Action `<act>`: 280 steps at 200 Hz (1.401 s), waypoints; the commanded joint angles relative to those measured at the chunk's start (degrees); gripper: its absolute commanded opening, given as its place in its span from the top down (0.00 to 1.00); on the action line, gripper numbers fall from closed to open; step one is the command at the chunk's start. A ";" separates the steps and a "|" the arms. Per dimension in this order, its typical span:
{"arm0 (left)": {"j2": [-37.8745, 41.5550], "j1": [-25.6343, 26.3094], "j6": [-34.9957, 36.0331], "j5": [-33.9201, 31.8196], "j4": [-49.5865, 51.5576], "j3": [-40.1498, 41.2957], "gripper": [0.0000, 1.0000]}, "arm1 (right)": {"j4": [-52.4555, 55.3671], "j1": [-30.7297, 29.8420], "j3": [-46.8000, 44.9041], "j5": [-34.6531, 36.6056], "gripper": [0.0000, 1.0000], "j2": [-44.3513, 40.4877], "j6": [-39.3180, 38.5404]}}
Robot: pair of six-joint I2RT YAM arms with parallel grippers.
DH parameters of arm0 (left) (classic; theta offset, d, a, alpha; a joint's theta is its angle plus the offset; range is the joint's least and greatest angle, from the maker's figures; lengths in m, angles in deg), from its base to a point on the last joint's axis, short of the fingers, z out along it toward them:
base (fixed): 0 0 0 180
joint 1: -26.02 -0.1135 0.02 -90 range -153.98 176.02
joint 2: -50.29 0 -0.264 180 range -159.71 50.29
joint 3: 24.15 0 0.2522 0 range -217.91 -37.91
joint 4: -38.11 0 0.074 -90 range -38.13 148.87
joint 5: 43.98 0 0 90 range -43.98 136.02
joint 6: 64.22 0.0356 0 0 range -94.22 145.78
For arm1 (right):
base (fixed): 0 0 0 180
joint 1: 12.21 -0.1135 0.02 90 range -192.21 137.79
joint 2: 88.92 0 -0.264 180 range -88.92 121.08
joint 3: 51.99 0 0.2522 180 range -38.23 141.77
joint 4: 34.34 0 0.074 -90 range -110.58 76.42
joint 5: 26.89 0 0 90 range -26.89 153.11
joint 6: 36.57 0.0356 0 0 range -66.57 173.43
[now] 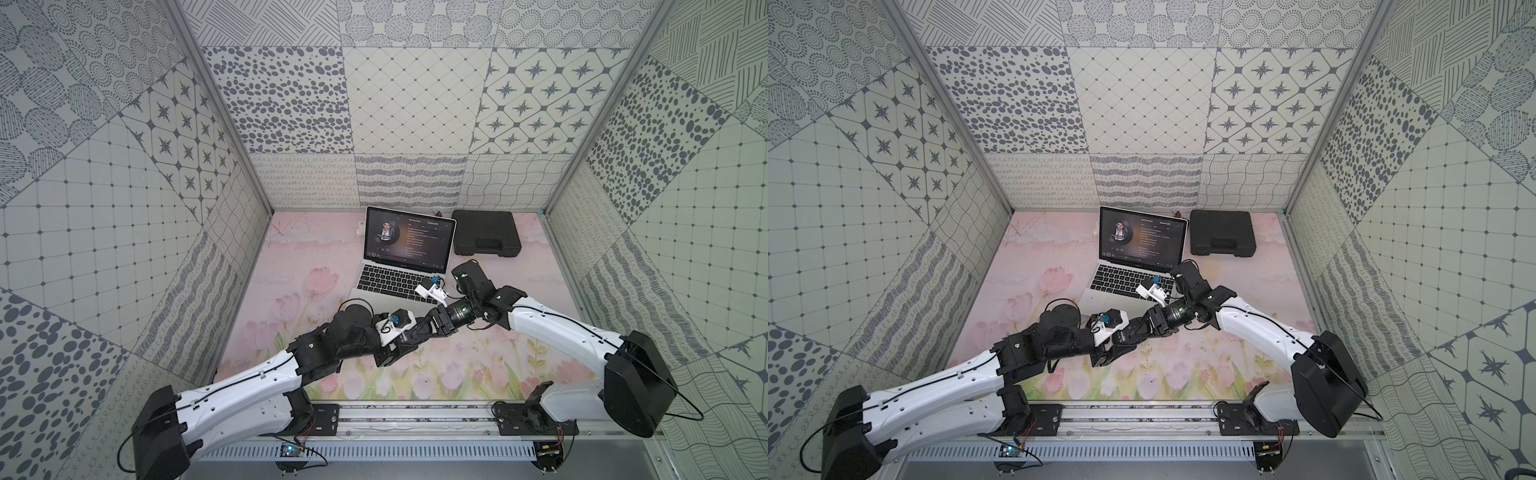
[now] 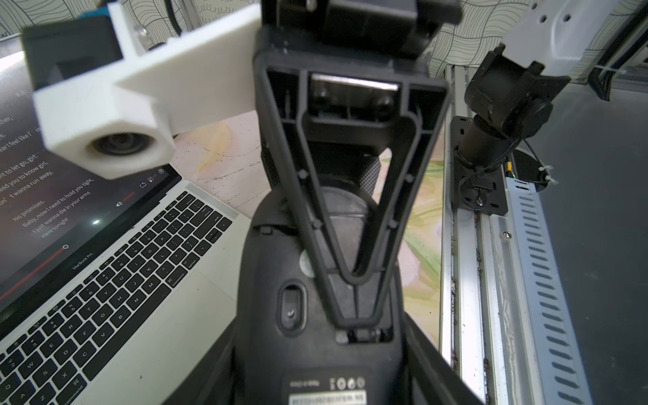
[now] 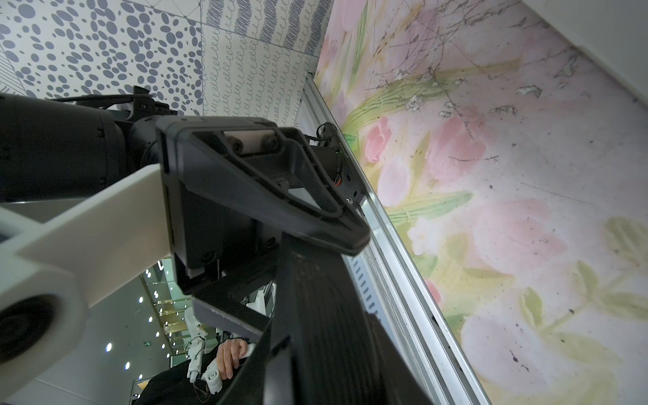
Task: Remove the wireless mouse receiver from the laptop
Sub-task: Close the lid on the mouse.
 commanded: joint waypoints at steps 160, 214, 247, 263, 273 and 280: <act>2.88 0.07 -1.52 1.42 -8.70 -1.37 1.00 | 0.17 -1.37 1.22 6.54 0.51 4.24 -3.40; 2.63 0.09 -1.67 1.57 -9.32 -1.74 1.00 | -2.93 -3.03 1.28 6.57 0.51 5.91 -1.62; 2.76 -0.03 -1.58 1.34 -9.58 -1.66 1.00 | -5.11 -3.60 1.18 6.57 0.51 6.57 -0.40; 2.81 0.07 -1.49 1.07 -9.42 -1.71 1.00 | -5.87 -3.56 1.01 6.74 0.59 6.71 -0.23; 2.79 0.11 -1.42 1.08 -9.26 -1.67 1.00 | -6.30 -3.61 0.87 6.55 0.61 6.92 -0.04; 2.84 0.05 -1.45 1.06 -9.15 -1.66 1.00 | -6.24 -3.56 0.95 6.48 0.59 7.08 -0.12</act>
